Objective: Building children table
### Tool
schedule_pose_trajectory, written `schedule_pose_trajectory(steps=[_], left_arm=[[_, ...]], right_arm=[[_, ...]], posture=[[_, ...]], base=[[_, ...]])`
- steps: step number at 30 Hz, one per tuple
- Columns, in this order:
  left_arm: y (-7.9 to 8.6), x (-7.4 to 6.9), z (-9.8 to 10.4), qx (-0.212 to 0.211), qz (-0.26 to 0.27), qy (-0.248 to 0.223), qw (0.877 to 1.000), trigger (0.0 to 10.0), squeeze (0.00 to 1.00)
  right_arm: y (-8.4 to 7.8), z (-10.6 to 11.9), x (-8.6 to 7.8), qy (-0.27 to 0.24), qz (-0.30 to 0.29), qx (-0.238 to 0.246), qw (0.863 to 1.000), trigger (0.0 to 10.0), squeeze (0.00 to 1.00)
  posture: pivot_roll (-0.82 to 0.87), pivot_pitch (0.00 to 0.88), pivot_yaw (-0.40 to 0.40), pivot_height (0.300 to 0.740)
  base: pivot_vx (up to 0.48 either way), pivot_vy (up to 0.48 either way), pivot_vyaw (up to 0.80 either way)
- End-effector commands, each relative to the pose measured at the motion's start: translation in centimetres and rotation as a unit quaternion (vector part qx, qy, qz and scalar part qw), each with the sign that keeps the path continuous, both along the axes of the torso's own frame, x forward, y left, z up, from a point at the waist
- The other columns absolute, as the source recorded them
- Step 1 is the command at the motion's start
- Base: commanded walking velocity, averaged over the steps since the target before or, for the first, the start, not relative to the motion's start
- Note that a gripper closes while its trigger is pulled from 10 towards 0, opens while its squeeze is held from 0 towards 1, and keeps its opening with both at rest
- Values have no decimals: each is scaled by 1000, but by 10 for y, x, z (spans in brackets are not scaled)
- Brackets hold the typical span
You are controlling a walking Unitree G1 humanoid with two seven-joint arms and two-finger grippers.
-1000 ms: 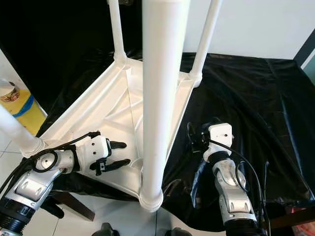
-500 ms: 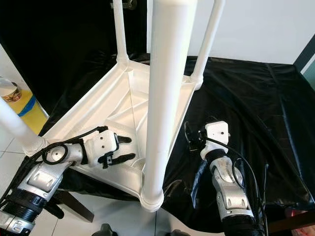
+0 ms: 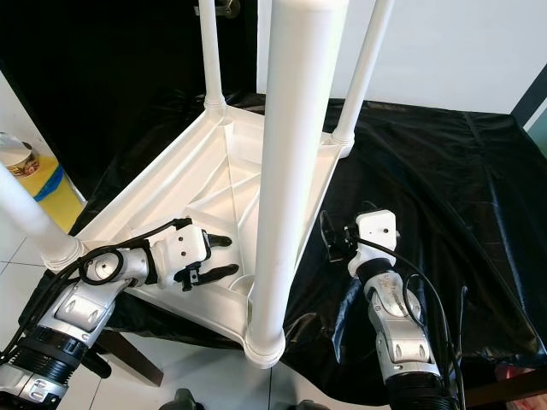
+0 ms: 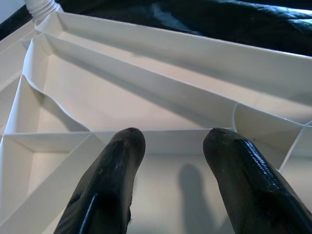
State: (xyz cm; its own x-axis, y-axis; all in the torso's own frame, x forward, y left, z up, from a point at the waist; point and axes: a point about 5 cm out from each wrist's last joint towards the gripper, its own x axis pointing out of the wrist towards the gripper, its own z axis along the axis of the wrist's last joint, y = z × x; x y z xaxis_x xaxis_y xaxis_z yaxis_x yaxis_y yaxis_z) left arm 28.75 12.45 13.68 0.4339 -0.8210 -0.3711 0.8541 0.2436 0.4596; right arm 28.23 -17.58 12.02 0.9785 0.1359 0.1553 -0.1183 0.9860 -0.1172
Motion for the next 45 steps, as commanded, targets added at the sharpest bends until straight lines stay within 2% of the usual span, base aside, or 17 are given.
schedule_pose_trajectory(steps=[1, 13, 20, 27, 30, 34, 35, 37, 39, 42, 45], left_arm=[[0, 6, 2, -18, 50, -36, 998, 10000, 0], [-7, 8, 1, -28, 55, -40, 997, 10000, 0], [-18, 17, 6, -52, 79, -56, 994, 10000, 0], [-18, 18, 9, -62, 78, -58, 993, 10000, 0], [-8, 11, 18, -80, 55, -48, 994, 10000, 0], [-5, 5, 21, -87, 40, -37, 995, 10000, 0], [-2, -2, 22, -90, 24, -29, 995, 10000, 0], [-2, -2, 22, -90, 24, -29, 995, 10000, 0], [5, -16, 22, -90, -1, -5, 996, 10000, 0], [5, -16, 22, -90, -1, -5, 996, 10000, 0], [4, -23, 20, -83, -15, 11, 996, 10000, 0]], right_arm=[[-2, -3, 1, 7, -7, 6, 1000, 10000, 0], [-3, -4, 0, 8, -10, 7, 1000, 10000, 0], [-5, -3, 1, 6, -16, 7, 1000, 10000, 0], [-5, -3, 2, 6, -17, 7, 1000, 10000, 0], [-6, -3, 1, 7, -17, 6, 1000, 10000, 0], [-7, -3, 1, 7, -17, 5, 1000, 10000, 0], [-7, -3, 2, 7, -17, 4, 1000, 10000, 0], [-7, -3, 2, 7, -17, 4, 1000, 10000, 0], [-8, -2, 2, 7, -18, 4, 1000, 10000, 0], [-8, -2, 2, 7, -18, 4, 1000, 10000, 0], [-6, -2, 3, 8, -16, 4, 1000, 10000, 0]], posture=[[92, 5, -88, 740], [92, 8, -89, 740], [94, 12, -90, 740], [96, 15, -93, 740], [100, 23, -97, 740], [102, 26, -100, 740], [102, 31, -101, 740], [102, 31, -101, 740], [109, 35, -106, 740], [109, 35, -106, 740], [113, 33, -108, 740]], base=[[0, 0, 0], [0, 0, 0], [0, 0, 0], [0, 0, 0], [0, 0, 0], [0, 0, 0], [0, 0, 0], [0, 0, 0], [0, 0, 0], [0, 0, 0], [0, 0, 0]])
